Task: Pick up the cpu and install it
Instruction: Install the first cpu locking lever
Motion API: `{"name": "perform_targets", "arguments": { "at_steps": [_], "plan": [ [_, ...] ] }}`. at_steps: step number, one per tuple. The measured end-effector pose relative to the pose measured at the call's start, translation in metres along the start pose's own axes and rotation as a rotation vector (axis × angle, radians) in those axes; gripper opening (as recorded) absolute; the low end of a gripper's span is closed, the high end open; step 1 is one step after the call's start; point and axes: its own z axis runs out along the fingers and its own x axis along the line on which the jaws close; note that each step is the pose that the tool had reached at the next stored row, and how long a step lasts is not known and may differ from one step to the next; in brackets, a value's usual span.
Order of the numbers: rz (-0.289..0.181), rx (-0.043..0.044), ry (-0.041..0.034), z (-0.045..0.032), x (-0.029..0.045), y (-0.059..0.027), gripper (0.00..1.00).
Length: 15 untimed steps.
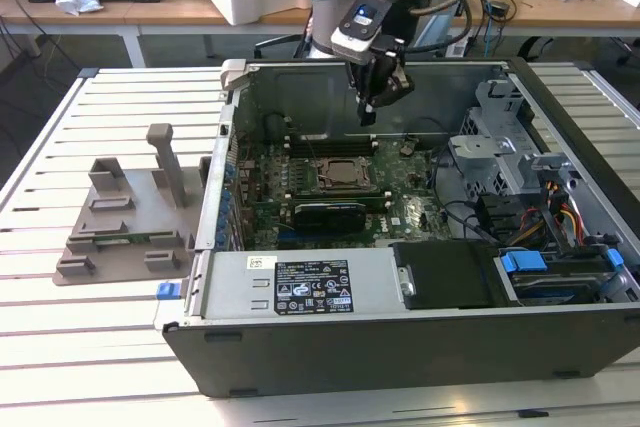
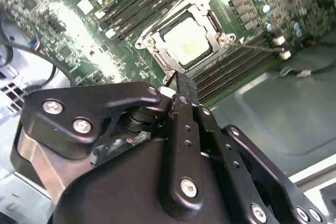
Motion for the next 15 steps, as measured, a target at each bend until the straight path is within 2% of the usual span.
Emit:
{"name": "perform_targets", "arguments": {
  "at_steps": [6, 8, 10, 15],
  "plan": [
    [-0.146, -0.0021, -0.0153, 0.0, 0.0, 0.0, 0.11],
    [-0.172, -0.0024, -0.0181, 0.0, 0.0, 0.0, 0.11],
    [-0.23, -0.0033, -0.0242, 0.0, 0.0, 0.0, 0.11],
    [-0.319, -0.0045, -0.0335, 0.0, 0.0, 0.0, 0.11]
  ]
}}
